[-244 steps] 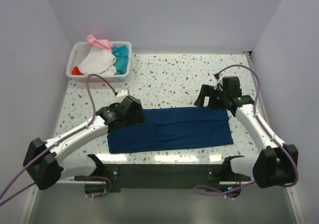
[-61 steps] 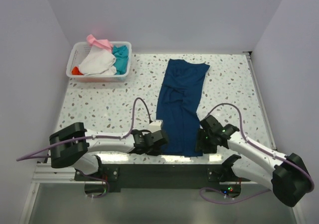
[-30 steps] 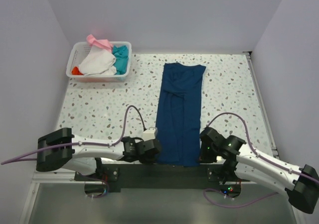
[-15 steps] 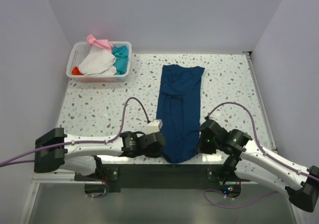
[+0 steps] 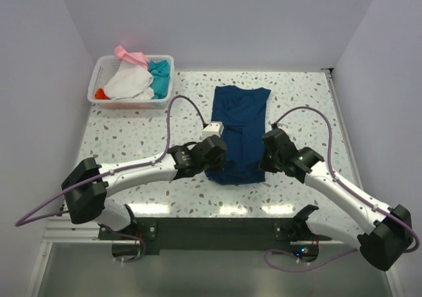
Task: Fold and stack the t-shirts
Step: Fold the tshirt
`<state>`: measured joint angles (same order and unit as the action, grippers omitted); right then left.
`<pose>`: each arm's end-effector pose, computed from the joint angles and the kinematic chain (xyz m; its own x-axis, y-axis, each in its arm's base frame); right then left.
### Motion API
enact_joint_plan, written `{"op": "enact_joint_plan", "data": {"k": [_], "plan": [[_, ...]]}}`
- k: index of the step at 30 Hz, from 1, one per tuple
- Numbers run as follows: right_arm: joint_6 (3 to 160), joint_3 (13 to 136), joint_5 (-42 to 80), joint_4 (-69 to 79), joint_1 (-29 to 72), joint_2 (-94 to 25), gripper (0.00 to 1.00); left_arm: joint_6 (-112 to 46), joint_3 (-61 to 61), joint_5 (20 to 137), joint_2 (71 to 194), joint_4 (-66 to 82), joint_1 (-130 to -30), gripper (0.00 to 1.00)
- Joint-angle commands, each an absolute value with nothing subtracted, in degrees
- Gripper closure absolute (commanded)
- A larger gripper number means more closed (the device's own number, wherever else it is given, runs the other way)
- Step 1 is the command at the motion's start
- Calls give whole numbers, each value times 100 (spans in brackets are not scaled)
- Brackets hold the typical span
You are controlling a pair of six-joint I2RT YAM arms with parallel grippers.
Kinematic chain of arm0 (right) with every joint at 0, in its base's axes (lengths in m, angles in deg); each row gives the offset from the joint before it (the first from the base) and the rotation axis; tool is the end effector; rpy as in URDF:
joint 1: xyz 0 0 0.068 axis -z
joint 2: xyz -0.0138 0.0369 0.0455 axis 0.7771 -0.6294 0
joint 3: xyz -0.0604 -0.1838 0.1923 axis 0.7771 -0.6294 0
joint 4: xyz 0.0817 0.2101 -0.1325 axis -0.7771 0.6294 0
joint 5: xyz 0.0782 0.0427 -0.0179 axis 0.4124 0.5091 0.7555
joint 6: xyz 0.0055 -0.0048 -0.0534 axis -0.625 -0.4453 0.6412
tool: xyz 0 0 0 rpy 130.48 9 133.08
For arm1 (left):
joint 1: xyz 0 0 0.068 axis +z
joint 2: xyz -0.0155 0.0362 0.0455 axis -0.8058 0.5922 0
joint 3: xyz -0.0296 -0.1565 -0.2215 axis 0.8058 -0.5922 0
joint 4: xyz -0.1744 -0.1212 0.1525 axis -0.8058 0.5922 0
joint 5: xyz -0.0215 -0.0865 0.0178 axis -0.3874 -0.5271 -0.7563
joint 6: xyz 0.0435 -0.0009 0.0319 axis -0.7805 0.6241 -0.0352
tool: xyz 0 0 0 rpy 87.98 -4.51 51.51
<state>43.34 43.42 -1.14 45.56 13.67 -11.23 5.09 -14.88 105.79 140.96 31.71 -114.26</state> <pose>0.1604 0.1123 0.2513 -0.8007 0.2559 -0.5417 0.1126 0.9524 0.2834 0.1620 -0.2637 0.2385 -0.7859 -0.0769 -0.6135 0.1837 0.9184 -0.3505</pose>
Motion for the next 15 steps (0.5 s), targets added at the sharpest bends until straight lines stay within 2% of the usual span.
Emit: {"op": "enact_joint_plan", "data": {"k": [1,15], "plan": [[4798,4885,-54,3861,1592,-1465,100,-169,-979,10740,14404,2874,-11100,100],[4922,5755,481,3483,2532,-2811,100,-889,243,10283,15564,2829,-10097,100]]}}
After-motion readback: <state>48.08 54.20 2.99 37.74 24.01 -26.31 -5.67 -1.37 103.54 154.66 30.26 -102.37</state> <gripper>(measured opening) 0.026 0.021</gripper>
